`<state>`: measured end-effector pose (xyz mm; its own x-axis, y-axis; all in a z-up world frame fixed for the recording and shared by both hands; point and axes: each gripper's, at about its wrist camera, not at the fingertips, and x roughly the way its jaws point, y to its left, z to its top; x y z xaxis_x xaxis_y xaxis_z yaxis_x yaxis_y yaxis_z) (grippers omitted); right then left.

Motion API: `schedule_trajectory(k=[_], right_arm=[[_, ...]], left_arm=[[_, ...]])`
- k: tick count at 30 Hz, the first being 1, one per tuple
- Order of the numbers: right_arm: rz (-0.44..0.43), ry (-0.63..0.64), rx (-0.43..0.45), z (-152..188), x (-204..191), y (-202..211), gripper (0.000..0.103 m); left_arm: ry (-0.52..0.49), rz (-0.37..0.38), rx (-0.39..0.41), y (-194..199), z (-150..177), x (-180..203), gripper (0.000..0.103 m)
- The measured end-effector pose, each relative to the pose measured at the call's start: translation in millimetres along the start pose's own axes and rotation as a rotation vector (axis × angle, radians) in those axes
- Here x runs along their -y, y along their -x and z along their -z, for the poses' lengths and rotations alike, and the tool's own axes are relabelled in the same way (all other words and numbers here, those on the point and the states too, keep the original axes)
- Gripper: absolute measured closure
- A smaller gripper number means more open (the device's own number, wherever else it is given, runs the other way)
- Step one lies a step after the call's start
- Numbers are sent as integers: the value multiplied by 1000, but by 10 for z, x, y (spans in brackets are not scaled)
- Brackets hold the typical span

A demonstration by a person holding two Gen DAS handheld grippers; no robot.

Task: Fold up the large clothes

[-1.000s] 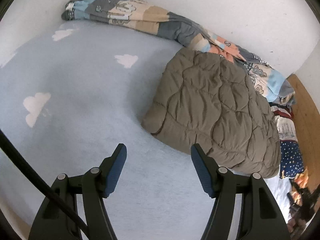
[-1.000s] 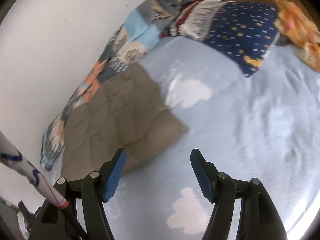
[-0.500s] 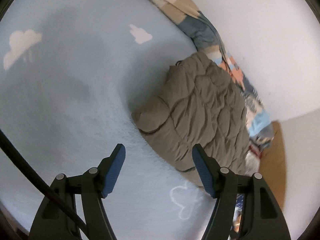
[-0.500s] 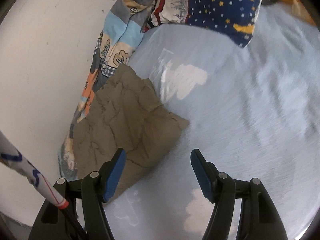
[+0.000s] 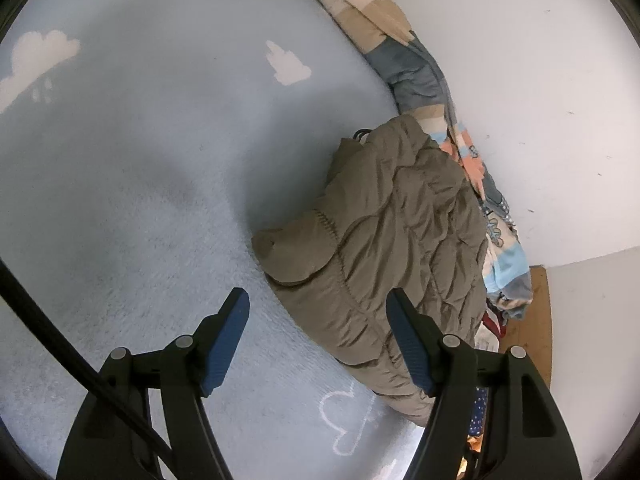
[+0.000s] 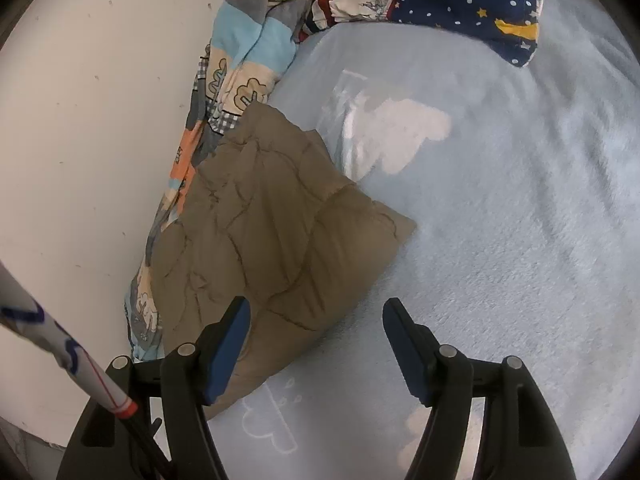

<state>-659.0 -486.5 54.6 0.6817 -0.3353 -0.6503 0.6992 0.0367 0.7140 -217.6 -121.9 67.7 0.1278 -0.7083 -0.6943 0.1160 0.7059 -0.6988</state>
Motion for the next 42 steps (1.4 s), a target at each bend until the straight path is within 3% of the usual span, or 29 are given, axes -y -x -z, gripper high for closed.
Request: schedule_trajectory(k=[4,12,15,20,26,32,42], right_arm=[[11,32,-3,0,-63,-28,29],[62,300,55,175,-536,-131,31],[114,422,106,253,-754,-239,50],[140,442,86,282,-816,-549,56],[196,465,68,289,-820,-755,55],[199,456,49,265,-787,-821,55],[214,450,-4,252,-731,-968,55]], left_arm=[[-64,-57,32,-8,19,100,33],[-412,-292,188,-104,213,566,33],[-540,-371,242,-199,306,697,33],[-720,-467,292,-394,436,843,33],[-742,-473,288,-513,413,898,33],[-743,-485,286,-612,410,913,32],[-703,-492,235,-728,314,826,23]])
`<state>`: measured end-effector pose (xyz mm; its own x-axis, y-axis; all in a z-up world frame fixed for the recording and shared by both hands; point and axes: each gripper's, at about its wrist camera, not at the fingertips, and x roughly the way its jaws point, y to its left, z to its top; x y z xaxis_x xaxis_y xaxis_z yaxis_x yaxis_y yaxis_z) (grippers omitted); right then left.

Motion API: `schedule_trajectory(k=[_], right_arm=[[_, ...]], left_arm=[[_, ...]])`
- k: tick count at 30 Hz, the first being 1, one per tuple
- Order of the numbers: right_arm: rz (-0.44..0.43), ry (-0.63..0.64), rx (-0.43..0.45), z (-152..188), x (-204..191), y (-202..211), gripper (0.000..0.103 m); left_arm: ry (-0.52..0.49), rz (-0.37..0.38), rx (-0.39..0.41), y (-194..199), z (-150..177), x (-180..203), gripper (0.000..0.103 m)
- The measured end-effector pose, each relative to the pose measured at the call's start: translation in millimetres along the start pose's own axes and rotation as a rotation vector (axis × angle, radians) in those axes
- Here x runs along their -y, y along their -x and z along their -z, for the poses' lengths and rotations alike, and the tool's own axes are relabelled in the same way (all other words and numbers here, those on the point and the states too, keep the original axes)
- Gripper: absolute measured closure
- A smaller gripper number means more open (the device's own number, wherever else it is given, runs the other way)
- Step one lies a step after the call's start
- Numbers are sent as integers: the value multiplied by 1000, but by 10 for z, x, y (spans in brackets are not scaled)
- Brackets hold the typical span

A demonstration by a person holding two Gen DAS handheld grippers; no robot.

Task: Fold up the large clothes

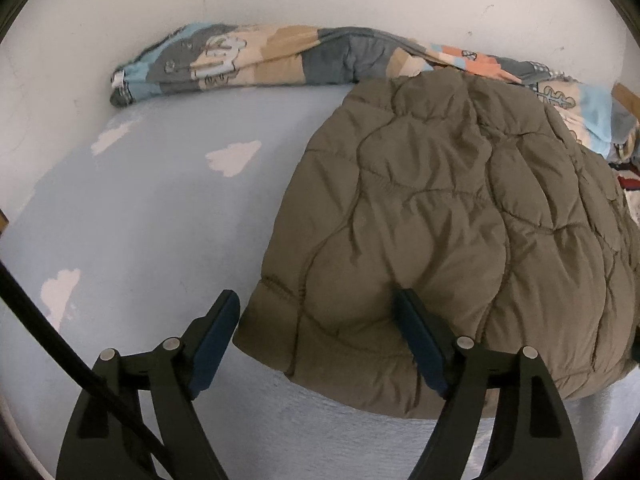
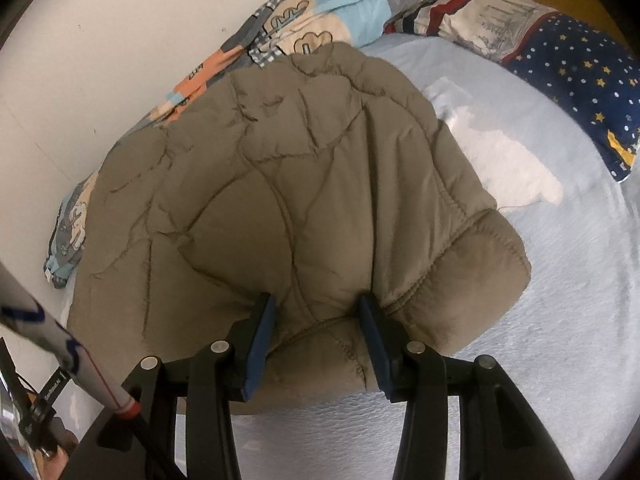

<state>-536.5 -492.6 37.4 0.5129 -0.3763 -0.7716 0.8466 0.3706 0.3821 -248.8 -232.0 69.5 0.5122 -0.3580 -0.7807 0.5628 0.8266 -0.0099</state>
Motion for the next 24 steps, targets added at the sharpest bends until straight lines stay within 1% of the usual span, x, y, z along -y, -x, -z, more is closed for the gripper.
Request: schedule_trajectory(k=[3,4,6,8,9,11,13,15,16,17,18,19,20,21,24], right_arm=[[2,0,2,-18,-13,37,55],[-2,-8,5,-28,-12,65,55],[-33,-46,18,-64,15,166,55],[-87,-100,49,-121,82,305,55],[-99,-115,72,-144,108,375,55],[-89,-122,118,-187,152,492,54],[-60,-135,162,-217,226,592,55],[-41,-196,182,-248,386,667,53],[-52,-229,180,-255,463,680,47],[-72,-268,171,-255,552,676,41],[-79,-286,162,-255,599,668,39],[-75,-300,151,-252,640,644,39],[-62,-300,138,-249,659,611,39],[-49,-295,124,-247,664,575,39],[-45,-289,80,-248,681,454,39]], left_arm=[[15,10,7,95,-35,-29,23],[26,21,23,157,-63,-46,23],[62,52,85,335,-128,-104,23],[96,70,141,488,-185,-148,23],[105,79,157,529,-207,-155,23],[110,79,168,552,-238,-149,23],[110,66,150,498,-245,-151,23],[136,56,116,411,-244,-204,23],[161,65,90,343,-243,-255,23],[195,77,49,250,-236,-312,23],[213,85,1,152,-222,-348,23],[219,90,-36,80,-192,-359,23],[219,98,-93,-46,-151,-354,23],[220,106,-113,-113,-116,-347,23],[205,96,-106,-116,-107,-333,22]])
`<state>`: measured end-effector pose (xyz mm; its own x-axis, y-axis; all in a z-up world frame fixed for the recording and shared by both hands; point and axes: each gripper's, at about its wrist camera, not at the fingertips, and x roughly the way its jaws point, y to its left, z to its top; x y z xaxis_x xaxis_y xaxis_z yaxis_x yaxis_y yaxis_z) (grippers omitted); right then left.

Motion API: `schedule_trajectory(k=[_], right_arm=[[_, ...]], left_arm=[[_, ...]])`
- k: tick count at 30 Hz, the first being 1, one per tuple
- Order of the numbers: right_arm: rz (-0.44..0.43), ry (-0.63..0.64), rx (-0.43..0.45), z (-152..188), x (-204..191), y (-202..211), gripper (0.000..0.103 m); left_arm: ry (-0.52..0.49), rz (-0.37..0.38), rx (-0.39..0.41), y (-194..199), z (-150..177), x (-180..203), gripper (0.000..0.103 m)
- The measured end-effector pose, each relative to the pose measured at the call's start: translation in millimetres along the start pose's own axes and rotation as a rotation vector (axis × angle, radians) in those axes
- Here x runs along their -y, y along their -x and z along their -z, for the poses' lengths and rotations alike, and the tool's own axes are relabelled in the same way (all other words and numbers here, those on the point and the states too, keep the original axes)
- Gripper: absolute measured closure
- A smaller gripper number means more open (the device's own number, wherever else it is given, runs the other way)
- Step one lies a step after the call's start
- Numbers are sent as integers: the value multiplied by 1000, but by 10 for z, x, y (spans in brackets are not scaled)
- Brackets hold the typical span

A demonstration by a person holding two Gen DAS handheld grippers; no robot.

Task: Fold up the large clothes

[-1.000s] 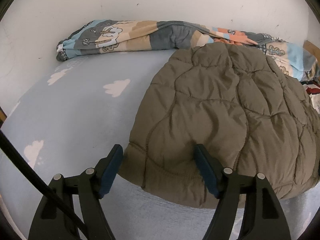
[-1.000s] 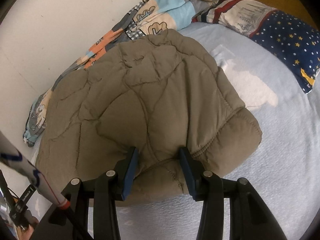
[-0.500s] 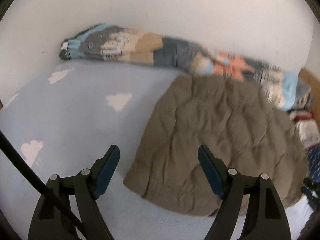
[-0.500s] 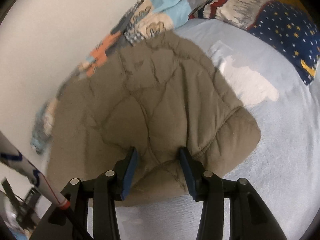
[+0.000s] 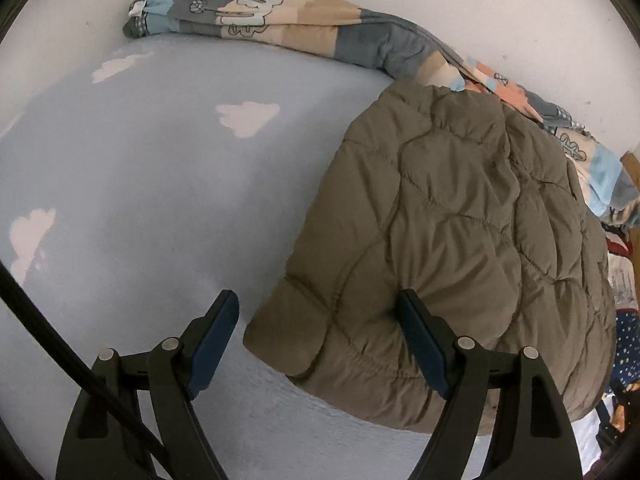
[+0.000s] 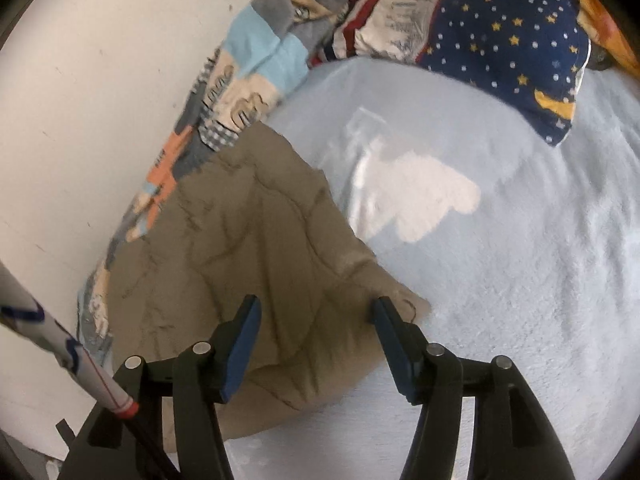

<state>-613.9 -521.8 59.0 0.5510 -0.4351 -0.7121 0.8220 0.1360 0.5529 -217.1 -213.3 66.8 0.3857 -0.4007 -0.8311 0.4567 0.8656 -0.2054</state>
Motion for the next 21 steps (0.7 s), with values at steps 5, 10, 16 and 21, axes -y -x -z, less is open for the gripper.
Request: schedule_trajectory(k=[5,10,16,21], right_arm=[[-36,-34,-6,-38,68,74,39],[-40,-96,25,-86,239,228,33],[-67,-194,5,-89,460,247,29],[-101,-274,-13,-42,563,215,27]], left_arm=[[21,11,34,158,-58,-60,22],[85,53,-9,154,-71,-183,22],[174,107,-72,155,-35,-279,22],[325,192,-135,143,41,-477,22]])
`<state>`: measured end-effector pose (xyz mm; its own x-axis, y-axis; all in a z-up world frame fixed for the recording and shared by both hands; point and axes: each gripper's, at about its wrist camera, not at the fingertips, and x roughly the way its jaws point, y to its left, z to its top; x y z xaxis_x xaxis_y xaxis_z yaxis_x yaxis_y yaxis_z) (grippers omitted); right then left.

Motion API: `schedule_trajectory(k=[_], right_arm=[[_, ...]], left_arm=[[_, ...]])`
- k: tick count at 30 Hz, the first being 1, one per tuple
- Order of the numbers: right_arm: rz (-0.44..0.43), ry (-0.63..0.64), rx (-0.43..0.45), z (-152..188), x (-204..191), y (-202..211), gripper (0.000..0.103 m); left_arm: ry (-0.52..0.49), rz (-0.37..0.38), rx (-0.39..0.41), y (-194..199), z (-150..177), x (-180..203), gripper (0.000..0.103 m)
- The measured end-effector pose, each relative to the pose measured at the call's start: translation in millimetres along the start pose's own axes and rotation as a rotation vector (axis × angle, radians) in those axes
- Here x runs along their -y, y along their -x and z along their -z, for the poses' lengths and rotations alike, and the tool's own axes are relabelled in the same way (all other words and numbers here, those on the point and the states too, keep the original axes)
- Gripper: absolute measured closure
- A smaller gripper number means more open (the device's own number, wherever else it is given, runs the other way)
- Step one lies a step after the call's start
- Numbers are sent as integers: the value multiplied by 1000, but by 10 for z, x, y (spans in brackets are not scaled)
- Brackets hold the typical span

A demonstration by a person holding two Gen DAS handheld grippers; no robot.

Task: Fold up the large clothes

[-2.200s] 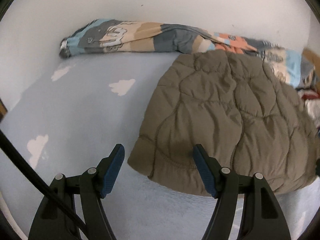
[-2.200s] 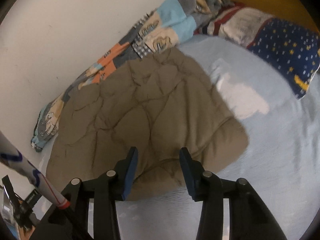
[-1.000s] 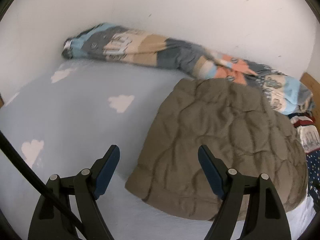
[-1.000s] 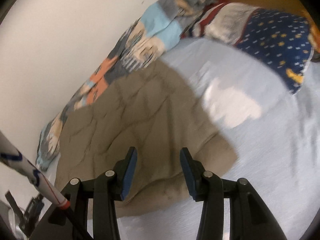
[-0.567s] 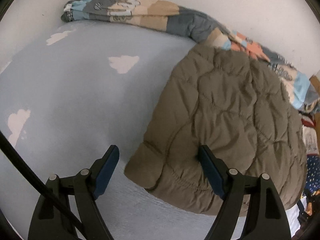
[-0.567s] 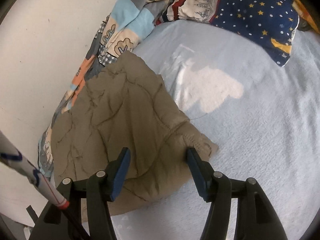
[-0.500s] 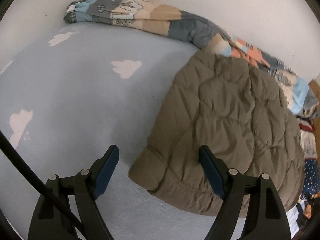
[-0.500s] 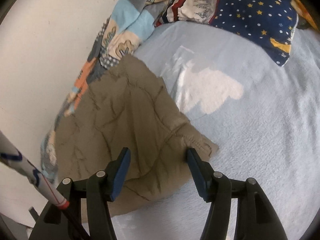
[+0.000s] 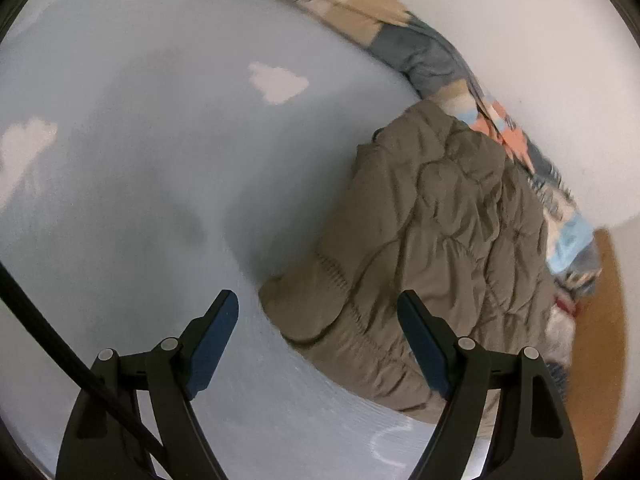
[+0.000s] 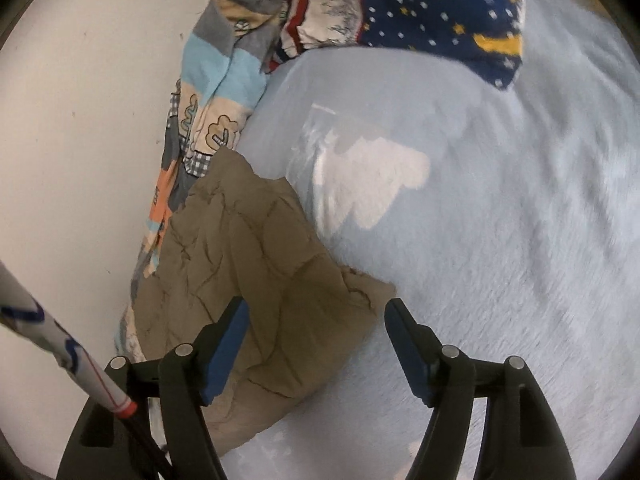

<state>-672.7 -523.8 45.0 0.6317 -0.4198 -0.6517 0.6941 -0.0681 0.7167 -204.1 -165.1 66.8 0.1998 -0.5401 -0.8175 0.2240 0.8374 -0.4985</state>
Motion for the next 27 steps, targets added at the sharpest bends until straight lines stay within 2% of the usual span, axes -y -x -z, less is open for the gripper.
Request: schedule_trajectory(k=[4,8,18,27], right_arm=[[-17,-48,-37,90,34,-127,26],[-39,-71,-48,176,17,-227,25],[-57,-126,-23,252,75,-426,25],[-113,-193,29,166,218,-611,17]], left_arm=[[134,77,-51,-21,45,-201,22],[188,117,-60,-46,107,-267,22],[184,142,17,-257,212,-149,22],[197,187,77,-526,151,-102,12]])
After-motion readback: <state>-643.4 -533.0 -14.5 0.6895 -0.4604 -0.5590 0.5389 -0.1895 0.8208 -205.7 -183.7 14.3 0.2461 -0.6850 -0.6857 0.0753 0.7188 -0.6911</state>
